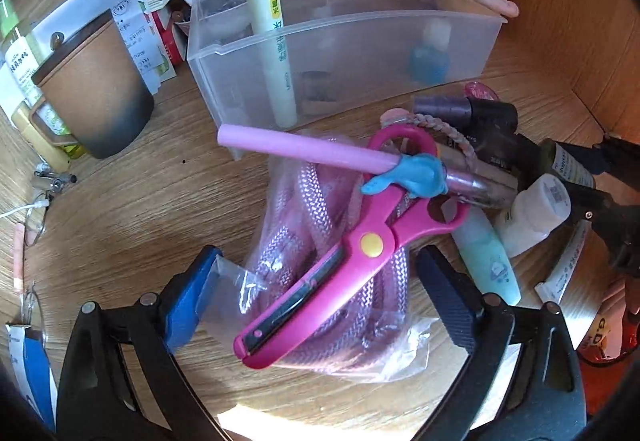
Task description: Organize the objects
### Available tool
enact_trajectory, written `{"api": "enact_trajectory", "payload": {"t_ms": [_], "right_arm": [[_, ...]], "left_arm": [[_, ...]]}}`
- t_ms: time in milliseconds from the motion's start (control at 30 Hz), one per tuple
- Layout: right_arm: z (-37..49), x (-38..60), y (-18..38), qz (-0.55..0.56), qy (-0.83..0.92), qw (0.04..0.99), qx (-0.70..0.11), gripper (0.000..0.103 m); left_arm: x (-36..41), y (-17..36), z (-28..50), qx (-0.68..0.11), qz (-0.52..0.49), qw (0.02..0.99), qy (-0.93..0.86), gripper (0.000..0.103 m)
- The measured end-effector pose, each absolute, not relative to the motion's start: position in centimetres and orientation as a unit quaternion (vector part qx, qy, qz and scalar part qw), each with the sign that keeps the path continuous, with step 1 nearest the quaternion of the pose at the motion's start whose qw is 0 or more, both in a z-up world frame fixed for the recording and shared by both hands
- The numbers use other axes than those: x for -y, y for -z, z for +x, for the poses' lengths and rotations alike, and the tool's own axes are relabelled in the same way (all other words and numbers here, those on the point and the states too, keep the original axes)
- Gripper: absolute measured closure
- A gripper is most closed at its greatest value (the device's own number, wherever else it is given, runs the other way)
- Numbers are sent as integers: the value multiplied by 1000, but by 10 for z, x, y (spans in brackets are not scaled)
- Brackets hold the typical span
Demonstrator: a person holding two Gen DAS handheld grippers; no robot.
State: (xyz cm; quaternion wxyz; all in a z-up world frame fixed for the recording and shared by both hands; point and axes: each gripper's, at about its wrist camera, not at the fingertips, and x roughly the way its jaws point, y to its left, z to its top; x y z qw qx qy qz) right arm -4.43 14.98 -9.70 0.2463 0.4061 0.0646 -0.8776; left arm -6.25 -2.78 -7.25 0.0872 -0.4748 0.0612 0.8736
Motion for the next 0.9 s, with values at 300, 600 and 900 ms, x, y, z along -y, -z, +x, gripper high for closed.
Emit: {"api": "enact_trajectory", "payload": {"t_ms": [300, 600, 900], "right_arm": [[-48, -152, 96, 404, 881, 240, -58, 64], [-51, -159, 84, 388, 890, 235, -44, 64], [-52, -159, 76, 376, 894, 243, -35, 64]], "left_arm": [[45, 67, -47, -18, -464, 67, -883, 37], [54, 39, -31, -12, -429, 37, -903, 45], [44, 33, -29, -47, -432, 49, -899, 83]]}}
